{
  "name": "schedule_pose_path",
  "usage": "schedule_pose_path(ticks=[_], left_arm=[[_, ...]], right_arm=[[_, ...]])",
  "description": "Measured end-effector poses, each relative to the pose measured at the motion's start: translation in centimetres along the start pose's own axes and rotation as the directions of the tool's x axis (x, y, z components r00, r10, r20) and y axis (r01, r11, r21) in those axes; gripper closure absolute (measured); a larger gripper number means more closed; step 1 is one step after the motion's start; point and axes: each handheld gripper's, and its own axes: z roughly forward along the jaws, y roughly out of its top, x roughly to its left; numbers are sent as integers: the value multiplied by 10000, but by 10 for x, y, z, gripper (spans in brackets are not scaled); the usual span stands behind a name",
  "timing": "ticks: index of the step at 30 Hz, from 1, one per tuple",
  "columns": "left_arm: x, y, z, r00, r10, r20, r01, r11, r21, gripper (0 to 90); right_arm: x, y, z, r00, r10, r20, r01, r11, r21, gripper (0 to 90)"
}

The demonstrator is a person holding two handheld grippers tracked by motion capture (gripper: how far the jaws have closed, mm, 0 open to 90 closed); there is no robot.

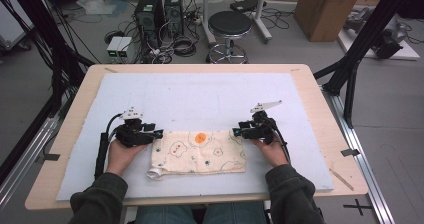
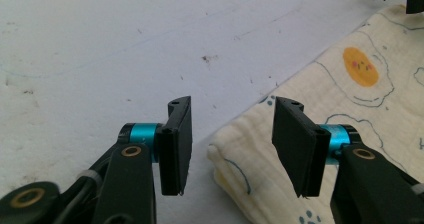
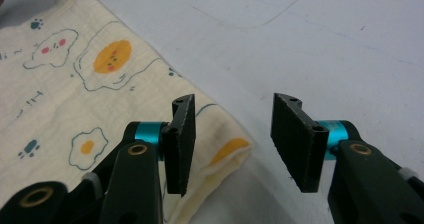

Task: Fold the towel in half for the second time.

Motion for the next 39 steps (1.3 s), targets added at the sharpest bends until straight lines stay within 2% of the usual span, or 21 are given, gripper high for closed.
schedule_pose_path(ticks=[6, 11, 16, 20, 22, 24, 29, 35, 39], left_arm=[[1, -2, 4, 9999, -91, -57, 94, 9989, 451, 545], [1, -3, 7, 9999, -112, -15, 113, 9985, 536, 588], [1, -4, 9, 10000, 76, -63, -71, 9969, 788, 642], [-1, -4, 9, 9998, 194, -50, -190, 9962, 846, 728], [-1, -5, 9, 9998, 218, 25, -219, 9962, 846, 785], [-1, -4, 8, 9995, 301, 8, -300, 9957, 873, 813], [-1, -2, 6, 9996, 291, -5, -290, 9970, 723, 843], [2, 3, 1, 9999, -122, -94, 123, 9999, 93, 849], [3, 9, 1, 9997, -26, -231, 26, 10000, 18, 850]], right_arm=[[-3, -2, 5, 9999, 101, -21, -101, 9994, 317, 601], [-4, -2, 9, 10000, 71, -39, -69, 9984, 563, 662], [-3, -3, 9, 9999, 100, -39, -98, 9980, 622, 734], [-2, -3, 10, 9997, 130, -213, -115, 9974, 718, 802], [-3, -2, 10, 9998, -23, -193, 37, 9973, 729, 817], [-3, -3, 10, 9996, 24, -281, -4, 9975, 711, 822], [-4, 0, 7, 9996, 97, -268, -76, 9970, 771, 830], [-5, 8, 3, 9997, 22, -256, -9, 9986, 538, 833], [-9, 11, 2, 9997, 118, -229, -109, 9992, 391, 833]])
